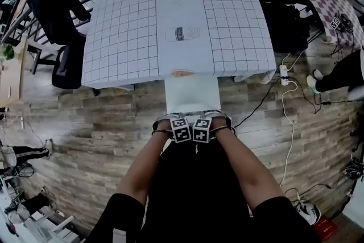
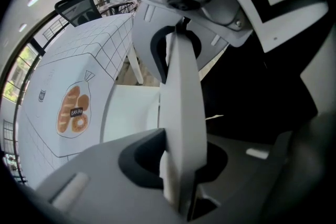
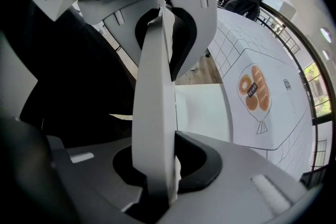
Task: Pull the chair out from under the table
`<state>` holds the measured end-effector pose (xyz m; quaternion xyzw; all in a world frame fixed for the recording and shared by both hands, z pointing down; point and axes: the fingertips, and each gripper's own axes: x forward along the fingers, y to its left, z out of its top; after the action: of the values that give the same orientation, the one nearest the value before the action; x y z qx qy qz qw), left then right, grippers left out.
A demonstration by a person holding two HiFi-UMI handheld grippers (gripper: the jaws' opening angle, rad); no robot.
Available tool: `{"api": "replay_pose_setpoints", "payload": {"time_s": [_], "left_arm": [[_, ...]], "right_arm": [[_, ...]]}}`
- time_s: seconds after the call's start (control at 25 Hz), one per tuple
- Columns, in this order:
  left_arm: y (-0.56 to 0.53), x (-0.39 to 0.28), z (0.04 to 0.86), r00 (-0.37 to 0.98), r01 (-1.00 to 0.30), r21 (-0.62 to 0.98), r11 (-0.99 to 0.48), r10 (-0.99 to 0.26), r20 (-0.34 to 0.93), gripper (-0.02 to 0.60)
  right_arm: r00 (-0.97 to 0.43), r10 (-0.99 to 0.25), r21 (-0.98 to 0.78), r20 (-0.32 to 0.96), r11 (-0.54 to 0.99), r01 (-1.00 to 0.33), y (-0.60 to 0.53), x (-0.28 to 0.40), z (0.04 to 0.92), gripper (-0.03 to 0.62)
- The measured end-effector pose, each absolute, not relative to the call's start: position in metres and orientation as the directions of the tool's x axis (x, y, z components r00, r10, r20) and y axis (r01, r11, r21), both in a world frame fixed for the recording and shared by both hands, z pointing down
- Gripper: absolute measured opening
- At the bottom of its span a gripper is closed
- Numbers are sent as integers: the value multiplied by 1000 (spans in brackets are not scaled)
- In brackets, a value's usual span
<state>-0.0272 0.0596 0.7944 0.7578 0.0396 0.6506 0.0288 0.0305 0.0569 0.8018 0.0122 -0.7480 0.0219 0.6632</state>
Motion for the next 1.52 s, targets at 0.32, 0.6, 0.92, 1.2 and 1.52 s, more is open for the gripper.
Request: {"api": "replay_pose_setpoints", "payload": {"time_s": [0.32,0.6,0.92,1.2,1.52], "left_arm": [[79,-26,794,159,10,95,-995,95,983,84],[95,-28,792,205,-27,96,-995,89,975,87],[101,-34,791,224,-6,75,-997,71,972,87],[122,-32,791,232,38,86,-996,92,968,87],[134,-40,786,225,135,67,-989,96,969,84]], "right_arm": [[-127,15,-20,992,999,-39,76,31,802,74],[-136,42,-52,990,996,-74,93,28,802,78],[-139,28,-42,990,995,-96,101,21,801,78],[-133,31,-48,991,991,-127,122,24,801,80],[-139,27,-58,990,973,-225,141,16,795,78]]}}
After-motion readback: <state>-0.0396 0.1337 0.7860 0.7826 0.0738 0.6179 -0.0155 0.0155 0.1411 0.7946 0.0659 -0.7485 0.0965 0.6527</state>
